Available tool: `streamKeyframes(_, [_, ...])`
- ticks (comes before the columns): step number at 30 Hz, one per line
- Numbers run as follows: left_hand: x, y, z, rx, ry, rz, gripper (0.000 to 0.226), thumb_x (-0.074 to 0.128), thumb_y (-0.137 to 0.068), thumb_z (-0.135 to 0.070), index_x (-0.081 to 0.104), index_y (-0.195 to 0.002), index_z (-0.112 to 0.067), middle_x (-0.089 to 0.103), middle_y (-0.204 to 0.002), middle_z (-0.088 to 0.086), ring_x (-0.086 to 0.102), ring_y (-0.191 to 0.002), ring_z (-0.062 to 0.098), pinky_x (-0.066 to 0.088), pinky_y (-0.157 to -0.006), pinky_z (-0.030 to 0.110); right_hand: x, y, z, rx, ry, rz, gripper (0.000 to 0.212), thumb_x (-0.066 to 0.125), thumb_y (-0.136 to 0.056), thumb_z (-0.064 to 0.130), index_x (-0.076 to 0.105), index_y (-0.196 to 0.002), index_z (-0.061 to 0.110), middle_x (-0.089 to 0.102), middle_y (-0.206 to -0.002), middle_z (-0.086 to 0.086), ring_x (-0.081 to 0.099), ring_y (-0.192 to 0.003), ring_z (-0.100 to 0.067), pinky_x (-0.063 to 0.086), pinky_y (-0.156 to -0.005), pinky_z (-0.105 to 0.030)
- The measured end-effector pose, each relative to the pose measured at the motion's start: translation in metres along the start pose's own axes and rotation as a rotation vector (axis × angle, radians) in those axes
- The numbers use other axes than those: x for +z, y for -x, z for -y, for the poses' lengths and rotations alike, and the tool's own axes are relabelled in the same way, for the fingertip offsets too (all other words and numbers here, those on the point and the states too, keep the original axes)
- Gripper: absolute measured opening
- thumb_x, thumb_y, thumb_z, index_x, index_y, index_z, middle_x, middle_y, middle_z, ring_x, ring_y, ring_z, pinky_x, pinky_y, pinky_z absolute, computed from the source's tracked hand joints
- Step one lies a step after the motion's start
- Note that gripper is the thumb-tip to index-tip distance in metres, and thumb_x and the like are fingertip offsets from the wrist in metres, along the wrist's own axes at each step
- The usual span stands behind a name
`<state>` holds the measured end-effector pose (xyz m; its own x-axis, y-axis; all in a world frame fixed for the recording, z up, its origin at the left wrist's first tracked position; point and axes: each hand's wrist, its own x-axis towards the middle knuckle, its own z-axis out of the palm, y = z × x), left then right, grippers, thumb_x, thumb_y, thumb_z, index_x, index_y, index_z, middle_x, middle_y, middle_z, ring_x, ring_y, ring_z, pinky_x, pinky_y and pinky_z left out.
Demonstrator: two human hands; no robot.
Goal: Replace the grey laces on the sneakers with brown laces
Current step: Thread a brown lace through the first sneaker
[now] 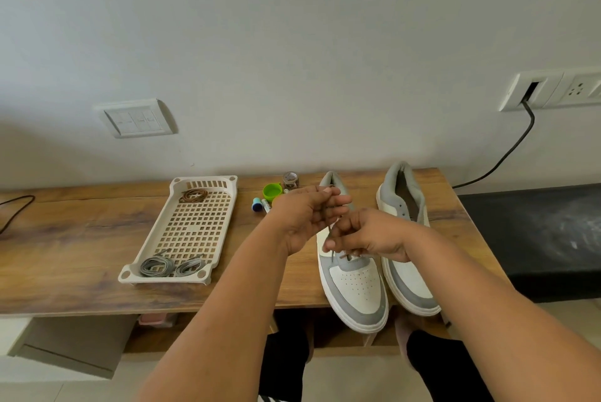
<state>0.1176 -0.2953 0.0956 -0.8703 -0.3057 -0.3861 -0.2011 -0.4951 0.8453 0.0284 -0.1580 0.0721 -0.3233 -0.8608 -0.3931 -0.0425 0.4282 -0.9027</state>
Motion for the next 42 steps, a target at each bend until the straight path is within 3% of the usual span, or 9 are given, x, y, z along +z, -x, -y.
streamKeyframes(6, [-0.004, -0.012, 0.007, 0.050, -0.159, -0.162, 0.014, 0.049, -0.102, -0.009, 0.063, -0.102, -0.012, 0.075, -0.093, 0.001, 0.069, -0.081, 0.012, 0.050, -0.089, 0.031, -0.022, 0.008, 0.000, 0.064, -0.006, 0.056, 0.014, 0.067, -0.091, 0.013, 0.067, -0.092, -0.001, 0.072, -0.083, -0.008, 0.067, -0.072, -0.010, 0.053, -0.066, -0.017])
streamKeyframes(11, [-0.012, -0.020, 0.017, 0.186, -0.371, -0.298, 0.010, 0.067, -0.093, -0.013, 0.067, -0.101, -0.019, 0.072, -0.102, 0.004, 0.064, -0.083, 0.012, 0.052, -0.087, 0.032, -0.027, -0.003, -0.003, -0.169, -0.591, -0.329, 0.015, 0.062, -0.087, -0.008, 0.067, -0.098, 0.001, 0.073, -0.086, -0.009, 0.072, -0.082, -0.013, 0.056, -0.067, -0.016])
streamKeyframes(13, [-0.016, -0.024, 0.020, 0.315, -0.639, -0.310, 0.015, 0.071, -0.088, -0.010, 0.071, -0.093, -0.025, 0.071, -0.097, -0.001, 0.063, -0.085, 0.014, 0.054, -0.085, 0.033, -0.024, -0.010, -0.007, -0.190, -0.655, -0.435, 0.015, 0.060, -0.089, -0.010, 0.067, -0.096, 0.002, 0.072, -0.087, -0.011, 0.073, -0.080, -0.013, 0.057, -0.066, -0.017])
streamKeyframes(16, [-0.015, -0.025, 0.026, 0.415, -1.075, -0.241, 0.016, 0.077, -0.083, -0.016, 0.072, -0.082, -0.032, 0.062, -0.091, -0.011, 0.054, -0.077, 0.006, 0.044, -0.069, 0.024, -0.018, -0.019, -0.015, -0.127, -0.390, -0.576, 0.012, 0.068, -0.088, 0.001, 0.068, -0.095, 0.011, 0.074, -0.087, -0.009, 0.072, -0.079, -0.015, 0.058, -0.068, -0.023])
streamKeyframes(20, [-0.010, -0.029, 0.033, 0.466, -1.302, -0.184, 0.016, 0.077, -0.083, -0.022, 0.075, -0.098, -0.028, 0.050, -0.097, -0.009, 0.049, -0.081, 0.009, 0.036, -0.068, 0.023, -0.017, -0.029, -0.024, -0.132, 0.076, -0.702, 0.012, 0.078, -0.082, 0.016, 0.071, -0.092, 0.016, 0.075, -0.078, 0.002, 0.072, -0.076, -0.007, 0.056, -0.074, -0.023])
streamKeyframes(24, [-0.011, -0.033, 0.037, 0.467, -1.344, -0.251, 0.019, 0.075, -0.085, -0.027, 0.073, -0.104, -0.028, 0.051, -0.099, -0.011, 0.053, -0.088, 0.011, 0.036, -0.070, 0.025, -0.014, -0.031, -0.026, -0.129, 0.074, -0.723, 0.009, 0.078, -0.082, 0.016, 0.073, -0.090, 0.014, 0.074, -0.078, 0.000, 0.070, -0.070, -0.007, 0.054, -0.065, -0.017])
streamKeyframes(28, [-0.015, -0.036, 0.037, 0.472, -1.334, -0.228, 0.016, 0.074, -0.085, -0.031, 0.074, -0.101, -0.029, 0.062, -0.100, -0.010, 0.054, -0.092, 0.011, 0.038, -0.070, 0.025, -0.010, -0.036, -0.032, -0.120, 0.102, -0.762, 0.011, 0.076, -0.084, 0.018, 0.072, -0.094, 0.016, 0.072, -0.085, 0.001, 0.069, -0.081, -0.014, 0.053, -0.071, -0.021])
streamKeyframes(36, [-0.016, -0.038, 0.039, 0.492, -1.322, -0.221, 0.007, 0.075, -0.084, -0.026, 0.071, -0.088, -0.028, 0.061, -0.099, -0.010, 0.055, -0.084, 0.010, 0.045, -0.071, 0.027, -0.011, -0.040, -0.031, -0.150, 0.054, -0.778, 0.011, 0.077, -0.083, 0.018, 0.069, -0.092, 0.018, 0.072, -0.084, 0.000, 0.070, -0.080, -0.016, 0.060, -0.081, -0.037])
streamKeyframes(42, [-0.020, -0.041, 0.041, 0.465, -1.195, -0.168, 0.010, 0.078, -0.081, -0.020, 0.068, -0.080, -0.023, 0.070, -0.084, -0.013, 0.056, -0.074, 0.001, 0.049, -0.072, 0.027, -0.012, -0.034, -0.029, -0.189, 0.212, -0.756, 0.013, 0.080, -0.080, 0.021, 0.071, -0.089, 0.018, 0.071, -0.082, 0.004, 0.067, -0.078, -0.011, 0.054, -0.071, -0.022])
